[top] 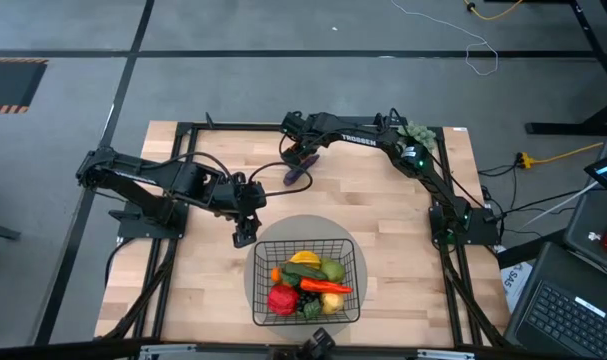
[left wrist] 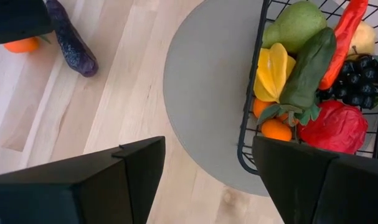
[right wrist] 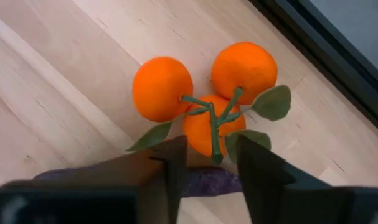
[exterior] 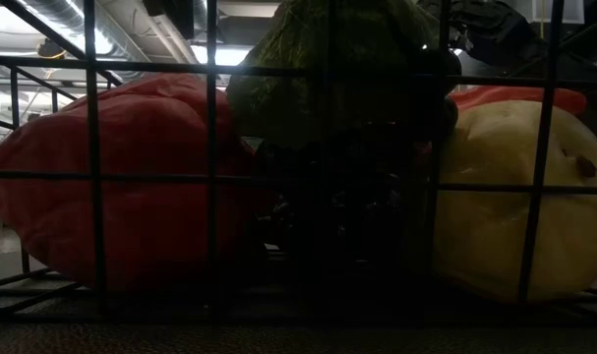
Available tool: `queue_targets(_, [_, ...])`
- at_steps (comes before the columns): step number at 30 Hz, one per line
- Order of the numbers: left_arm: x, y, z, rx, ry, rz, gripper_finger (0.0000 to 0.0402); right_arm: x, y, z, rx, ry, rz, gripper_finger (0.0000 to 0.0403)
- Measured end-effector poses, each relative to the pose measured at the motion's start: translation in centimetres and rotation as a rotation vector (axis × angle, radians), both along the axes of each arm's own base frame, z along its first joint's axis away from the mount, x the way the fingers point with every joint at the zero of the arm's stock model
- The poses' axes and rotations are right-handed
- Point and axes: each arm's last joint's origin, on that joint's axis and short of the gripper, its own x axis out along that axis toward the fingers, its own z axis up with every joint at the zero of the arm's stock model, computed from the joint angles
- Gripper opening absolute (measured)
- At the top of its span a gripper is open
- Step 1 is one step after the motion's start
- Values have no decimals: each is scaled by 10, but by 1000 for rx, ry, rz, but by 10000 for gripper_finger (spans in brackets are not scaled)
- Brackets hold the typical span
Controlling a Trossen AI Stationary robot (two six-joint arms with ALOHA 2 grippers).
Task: Build produce basket
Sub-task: Put the tangerines into the black wire basket
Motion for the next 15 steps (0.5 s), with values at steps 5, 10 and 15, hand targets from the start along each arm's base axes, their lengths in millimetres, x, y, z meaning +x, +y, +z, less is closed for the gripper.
queue_targets(5, [0, 0, 0, 0, 0, 0, 229, 4, -2, 2, -23, -46, -34, 178])
queue_targets(10, [0, 0, 0, 0, 0, 0, 229, 5, -3, 2, -22, -74, -51, 201])
queue_targets(15, [0, 0, 0, 0, 0, 0, 229, 5, -2, 2, -19, -67, -51, 190])
